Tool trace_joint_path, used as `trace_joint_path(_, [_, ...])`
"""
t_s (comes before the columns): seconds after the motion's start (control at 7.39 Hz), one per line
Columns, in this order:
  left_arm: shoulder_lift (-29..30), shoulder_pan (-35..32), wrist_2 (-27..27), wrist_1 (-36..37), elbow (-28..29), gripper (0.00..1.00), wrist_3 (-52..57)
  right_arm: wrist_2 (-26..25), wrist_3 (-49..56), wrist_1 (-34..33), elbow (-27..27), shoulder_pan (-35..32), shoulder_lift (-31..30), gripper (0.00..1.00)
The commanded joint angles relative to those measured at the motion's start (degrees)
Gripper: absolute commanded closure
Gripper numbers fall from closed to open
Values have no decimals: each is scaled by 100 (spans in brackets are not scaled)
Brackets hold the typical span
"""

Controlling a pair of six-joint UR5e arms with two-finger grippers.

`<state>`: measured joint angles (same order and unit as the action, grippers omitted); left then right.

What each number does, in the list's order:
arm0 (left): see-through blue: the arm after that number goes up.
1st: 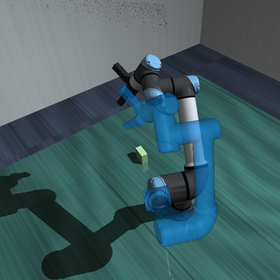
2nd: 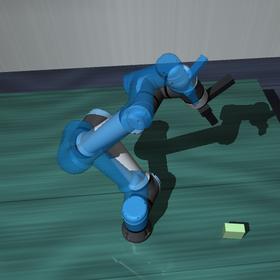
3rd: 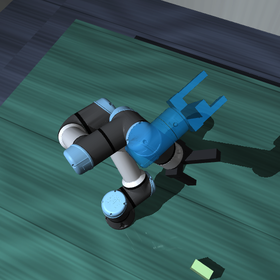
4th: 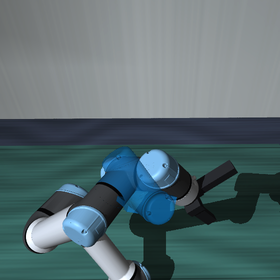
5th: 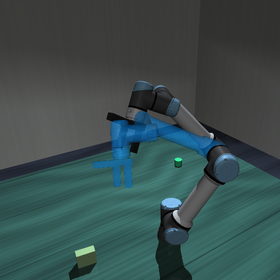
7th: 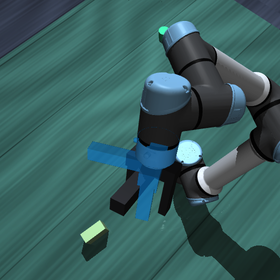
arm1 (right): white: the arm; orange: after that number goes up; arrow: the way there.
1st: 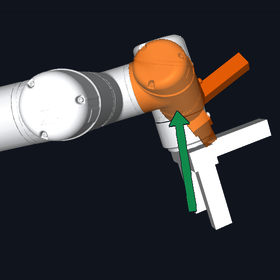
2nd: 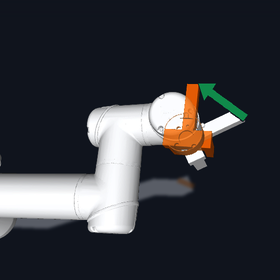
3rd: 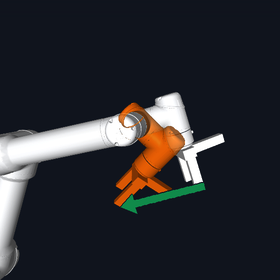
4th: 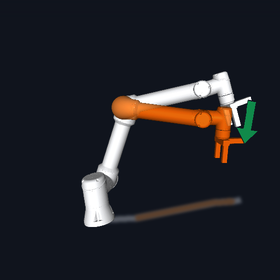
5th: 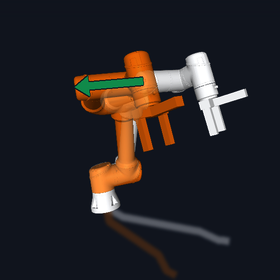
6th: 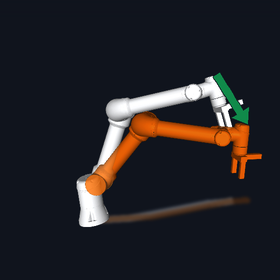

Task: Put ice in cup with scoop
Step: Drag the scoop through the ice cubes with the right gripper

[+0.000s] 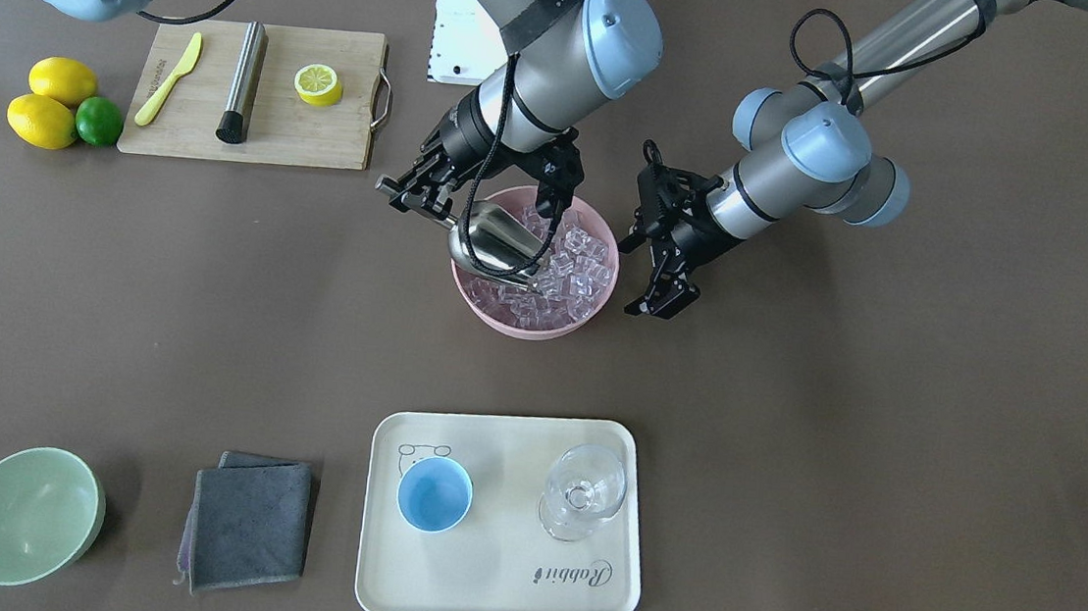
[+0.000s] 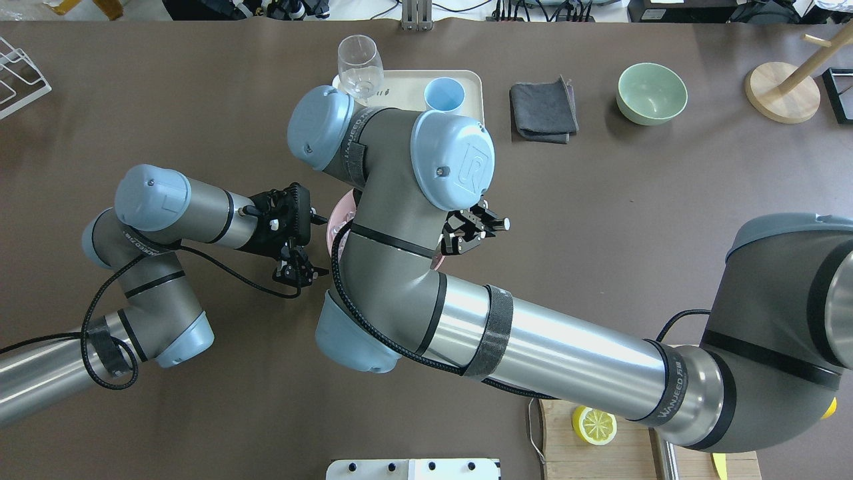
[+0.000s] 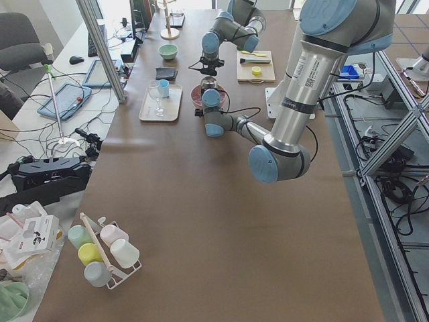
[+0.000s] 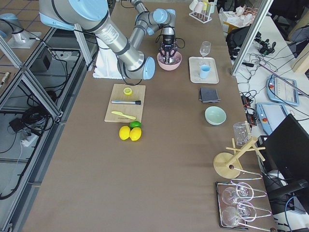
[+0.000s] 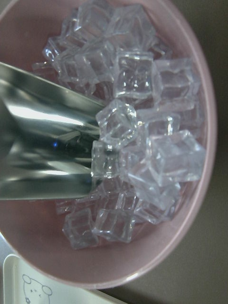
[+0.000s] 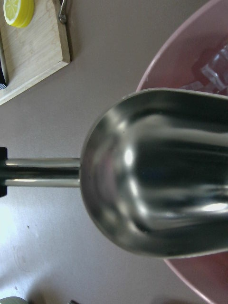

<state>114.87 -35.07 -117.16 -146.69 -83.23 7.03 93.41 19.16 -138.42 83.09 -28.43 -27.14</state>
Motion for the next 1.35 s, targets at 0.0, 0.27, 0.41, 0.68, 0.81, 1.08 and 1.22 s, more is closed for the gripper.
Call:
trace_joint_path(0.0, [0,0,0,0,0,2,0,55,87,350,555,4,-456,100])
trace_joint_path(0.27, [0,0,0,0,0,2,0,116,26,746,768,4,-687,100])
trace_joint_path(0.41, [0,0,0,0,0,2,0,116,0,911,796,4,-810,100])
trace_joint_path(0.68, [-17,0,0,-87,17,2,0,248,-9,1149,1041,4,-977,100])
trace_joint_path(0.81, [-26,0,0,-88,18,2,0,344,-105,1751,1095,4,-1239,100])
trace_joint_path(1.08, [-18,0,0,-88,18,2,0,424,-210,2036,1245,4,-1478,100])
trace_joint_path(1.22, [-26,0,0,-97,18,2,0,442,-411,2273,1280,4,-1583,100])
